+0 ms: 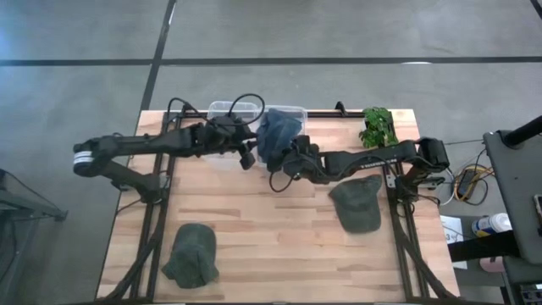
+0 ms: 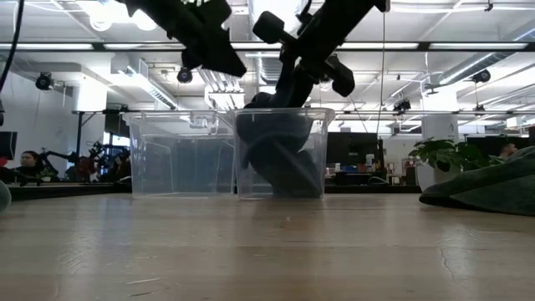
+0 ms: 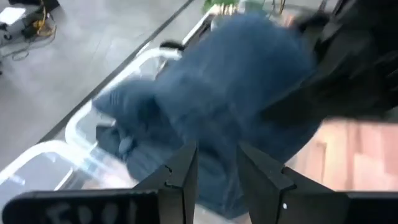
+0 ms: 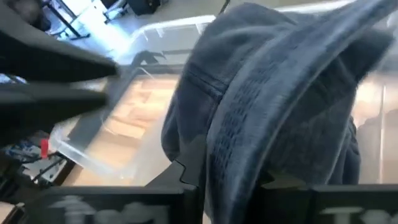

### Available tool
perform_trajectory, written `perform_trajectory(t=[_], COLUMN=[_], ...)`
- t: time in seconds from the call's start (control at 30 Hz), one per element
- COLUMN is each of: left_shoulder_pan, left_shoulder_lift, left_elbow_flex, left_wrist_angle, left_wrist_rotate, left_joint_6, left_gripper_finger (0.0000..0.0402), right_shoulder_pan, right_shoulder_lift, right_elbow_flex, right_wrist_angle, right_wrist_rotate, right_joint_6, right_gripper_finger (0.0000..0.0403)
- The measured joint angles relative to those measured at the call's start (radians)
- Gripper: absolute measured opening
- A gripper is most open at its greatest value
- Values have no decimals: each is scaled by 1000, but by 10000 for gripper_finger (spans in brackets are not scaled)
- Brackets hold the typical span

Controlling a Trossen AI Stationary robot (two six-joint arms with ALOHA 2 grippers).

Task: Pick & Place hat
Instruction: Put the blue cap into the right transparent bin

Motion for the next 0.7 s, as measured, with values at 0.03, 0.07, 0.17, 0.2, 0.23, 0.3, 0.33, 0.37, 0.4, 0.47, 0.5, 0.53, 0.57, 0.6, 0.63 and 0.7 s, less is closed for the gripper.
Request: perform_trajectory(t=[0.03,0.07,0.17,0.2,0.23,0.3,0.33,0.37,0.4,0.47,0.5,0.53,0.57,0.6,0.63,0.7], left_shoulder_pan=[3,5,10,12,13,14,16,18,18,22,25,28,32,33,33,33], left_shoulder_lift=[4,8,28,40,53,80,94,111,130,162,179,193,204,212,216,218], left_elbow_flex=[-8,-15,-27,-27,-27,-27,-26,-24,-22,-22,-22,-22,-22,-22,-22,-22], left_wrist_angle=[1,1,9,19,38,90,117,141,165,184,184,187,188,189,193,200], left_wrist_rotate=[0,0,3,4,6,26,47,62,71,75,77,78,78,78,78,77], left_joint_6=[3,10,41,51,60,78,85,94,101,112,119,123,123,123,124,124], left_gripper_finger=[106,106,106,106,106,106,106,106,106,106,106,106,106,106,106,106], right_shoulder_pan=[0,0,-2,-2,-2,1,1,2,2,2,4,7,11,16,23,37], right_shoulder_lift=[0,0,0,0,1,0,0,0,0,-7,-12,-18,-25,-30,-36,-47], right_elbow_flex=[4,4,-6,-8,-8,-8,-8,-8,-8,-7,0,10,19,29,39,58], right_wrist_angle=[2,0,-14,-22,-23,-35,-48,-65,-84,-145,-189,-232,-278,-330,-376,-462], right_wrist_rotate=[8,14,2,-17,-36,-62,-73,-88,-104,-145,-161,-174,-182,-184,-184,-180], right_joint_6=[-9,-13,-7,-7,-12,-37,-52,-73,-99,-163,-194,-224,-253,-286,-322,-402], right_gripper_finger=[52,59,80,87,94,107,114,121,129,144,151,159,166,173,179,190])
